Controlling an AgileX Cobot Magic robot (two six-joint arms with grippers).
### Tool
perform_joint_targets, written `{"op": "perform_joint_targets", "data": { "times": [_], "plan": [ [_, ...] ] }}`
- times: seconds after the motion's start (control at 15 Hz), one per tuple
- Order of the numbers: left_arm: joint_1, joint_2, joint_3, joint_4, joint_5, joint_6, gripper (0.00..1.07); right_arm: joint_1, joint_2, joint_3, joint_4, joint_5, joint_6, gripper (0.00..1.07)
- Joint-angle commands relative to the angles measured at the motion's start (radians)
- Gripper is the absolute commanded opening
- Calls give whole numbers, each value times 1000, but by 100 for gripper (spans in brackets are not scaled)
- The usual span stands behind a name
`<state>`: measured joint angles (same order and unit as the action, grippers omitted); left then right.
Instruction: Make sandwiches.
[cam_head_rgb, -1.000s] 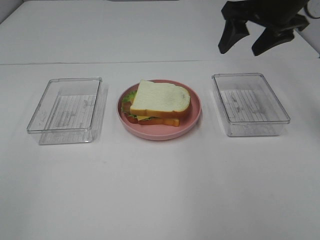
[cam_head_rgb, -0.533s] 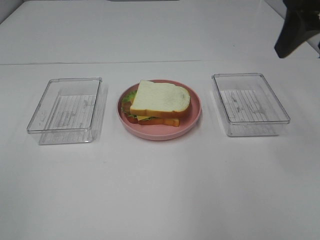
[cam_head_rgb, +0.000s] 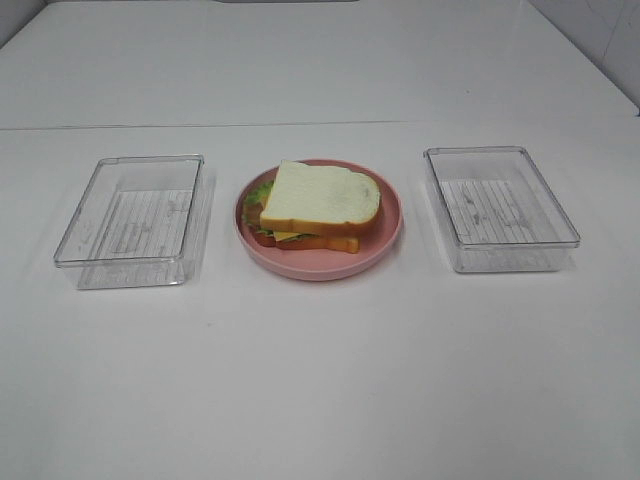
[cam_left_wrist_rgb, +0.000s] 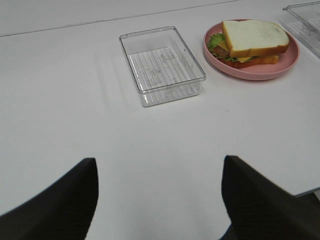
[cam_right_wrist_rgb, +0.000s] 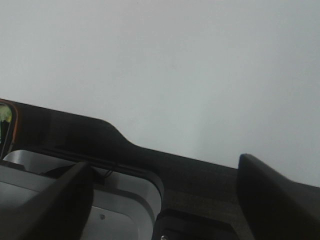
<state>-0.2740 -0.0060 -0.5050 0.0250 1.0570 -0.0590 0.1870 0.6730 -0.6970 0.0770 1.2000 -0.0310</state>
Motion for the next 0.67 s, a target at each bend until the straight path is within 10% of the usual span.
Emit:
{"op": "perform_joint_targets", "data": {
  "times": [0.07,0.67],
  "plan": [
    [0,-20,6,6,-11,2,68,2,-201,89,-31,-2,-16,75],
    [0,-20,6,6,-11,4,68,2,-668,195,-25,-141,-61,75]
  ]
}}
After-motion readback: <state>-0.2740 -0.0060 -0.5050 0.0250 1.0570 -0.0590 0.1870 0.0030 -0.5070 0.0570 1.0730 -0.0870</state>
